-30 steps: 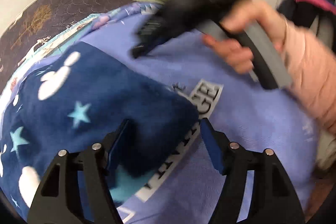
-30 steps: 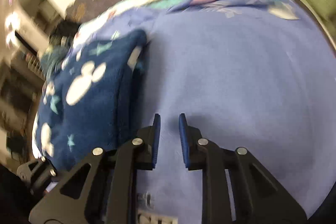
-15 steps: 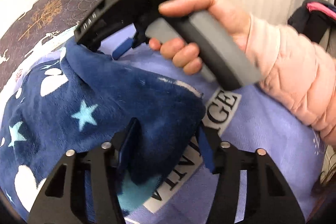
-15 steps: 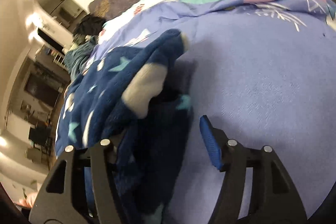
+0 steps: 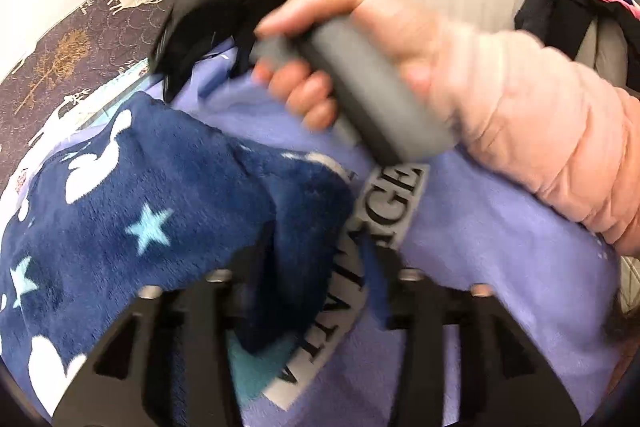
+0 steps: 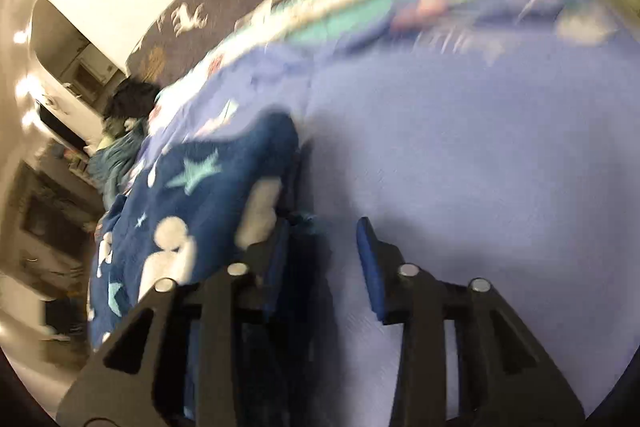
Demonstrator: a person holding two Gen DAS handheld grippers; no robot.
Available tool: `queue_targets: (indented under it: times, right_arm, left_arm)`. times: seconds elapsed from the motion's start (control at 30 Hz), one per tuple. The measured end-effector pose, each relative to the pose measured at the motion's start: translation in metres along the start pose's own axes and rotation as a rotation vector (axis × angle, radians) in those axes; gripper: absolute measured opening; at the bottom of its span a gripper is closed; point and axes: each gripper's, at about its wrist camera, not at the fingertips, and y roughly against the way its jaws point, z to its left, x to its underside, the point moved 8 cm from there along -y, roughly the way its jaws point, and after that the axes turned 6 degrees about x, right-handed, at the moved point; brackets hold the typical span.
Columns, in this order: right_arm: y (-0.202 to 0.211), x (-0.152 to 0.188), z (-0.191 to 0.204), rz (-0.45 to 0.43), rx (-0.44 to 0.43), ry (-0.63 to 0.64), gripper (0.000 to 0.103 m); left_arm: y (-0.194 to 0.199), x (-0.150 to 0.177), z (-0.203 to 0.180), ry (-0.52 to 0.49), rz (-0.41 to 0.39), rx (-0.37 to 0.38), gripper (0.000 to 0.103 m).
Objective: Fold small clothes
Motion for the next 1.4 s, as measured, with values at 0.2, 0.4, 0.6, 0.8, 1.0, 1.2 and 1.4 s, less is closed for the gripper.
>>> queue_targets:
  times: [0.2,0.4,0.6,0.8,1.0,1.2,1.4]
  right_arm:
    - [0.075,0.065,0.033,0.041,-0.158,0.182,0.039]
    - [0.075,0.141,0.027,0.169,-0.301,0.099,0.061]
    - [0.072,0.166,0.022,0.210,-0.125,0.120,0.022]
    - [0.074,0.169,0.017,0.233,-0.100,0.038,0.033]
    - [0.119,0.124,0.078,0.006,-0.052,0.154,0.042]
    - [0.042,0.173,0.090,0.252,0.145,0.269,0.043]
    - [0.080,0.105,0.164,0.118,0.311,0.363,0.050]
  left_arm:
    - [0.034,0.008,0.000,0.047,-0.067,0.027,0.055]
    - [0.088,0.041,0.046,0.213,-0.129,-0.077,0.059]
    - [0.148,0.117,0.146,0.471,-0.105,-0.410,0.061]
    - [0.192,0.170,0.172,0.615,-0.163,-0.456,0.066]
    - [0.232,0.200,0.197,0.725,-0.249,-0.539,0.066]
    - [0.221,0.250,0.212,0.975,-0.329,-0.299,0.044]
    - [0.234,0.250,0.205,0.957,-0.381,-0.254,0.034]
